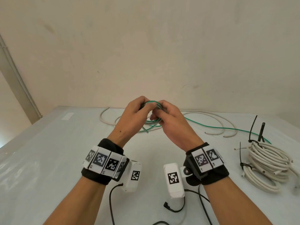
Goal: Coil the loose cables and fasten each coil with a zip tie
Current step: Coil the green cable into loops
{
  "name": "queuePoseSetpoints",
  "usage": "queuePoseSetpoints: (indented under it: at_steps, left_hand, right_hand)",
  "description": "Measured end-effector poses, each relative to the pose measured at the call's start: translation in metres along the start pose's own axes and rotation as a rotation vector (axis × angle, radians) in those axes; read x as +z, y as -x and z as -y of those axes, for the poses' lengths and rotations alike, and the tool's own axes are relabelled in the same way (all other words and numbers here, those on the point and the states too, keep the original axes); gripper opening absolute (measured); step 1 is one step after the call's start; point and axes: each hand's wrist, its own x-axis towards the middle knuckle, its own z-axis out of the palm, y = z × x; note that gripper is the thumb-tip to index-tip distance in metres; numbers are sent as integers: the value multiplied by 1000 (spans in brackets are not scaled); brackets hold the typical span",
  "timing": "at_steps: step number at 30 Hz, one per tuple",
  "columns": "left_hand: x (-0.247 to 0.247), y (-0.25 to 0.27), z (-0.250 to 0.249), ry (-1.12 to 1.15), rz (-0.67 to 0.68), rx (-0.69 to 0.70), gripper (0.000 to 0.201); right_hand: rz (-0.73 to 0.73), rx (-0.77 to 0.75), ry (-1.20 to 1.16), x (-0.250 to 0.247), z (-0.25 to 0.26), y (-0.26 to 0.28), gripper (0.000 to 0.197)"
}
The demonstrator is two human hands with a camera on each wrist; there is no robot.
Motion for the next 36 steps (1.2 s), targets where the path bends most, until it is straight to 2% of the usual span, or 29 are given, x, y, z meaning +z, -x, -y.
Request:
queuePoseSetpoints:
  at_steps: [3,5,6,9,10,13,14,16,19,24,28,33,36]
  left_hand:
    - [1,2,-1,65,-20,-19,19]
    - [2,2,1,167,0,-87,24]
    - [2,1,3,227,18,-134,25]
    - [-2,-1,7,303,81,-226,12]
    - [-6,-1,8,279,119,-247,14]
    - [-20,2,14,131,273,-319,47]
    - [-23,3,15,121,320,-353,50]
    - [-26,6,17,173,363,-393,39]
    - [-25,6,16,265,287,-353,16]
    - [-19,3,17,412,166,-334,22]
    - [-13,2,19,488,77,-330,18]
    - [-8,2,24,597,17,-400,12]
    - [-5,3,26,606,25,-387,10]
  right_hand:
    - [-39,54,-248,3,5,0,16]
    - [-56,97,-369,1,10,0,16]
    - [-63,117,-415,-1,12,1,15]
    - [-109,138,-451,-3,13,1,20]
    - [-136,136,-440,-3,13,1,21]
    - [-240,145,-504,-4,14,-1,24]
    - [-273,151,-555,-6,15,-2,24]
    - [-318,150,-664,-9,16,-5,23]
    - [-354,148,-760,-14,17,-6,24]
    - [-359,157,-796,-15,15,-7,25]
    - [-321,158,-791,-11,15,-6,25]
    - [-278,163,-778,-11,16,-5,24]
    - [-261,181,-711,-9,11,-4,25]
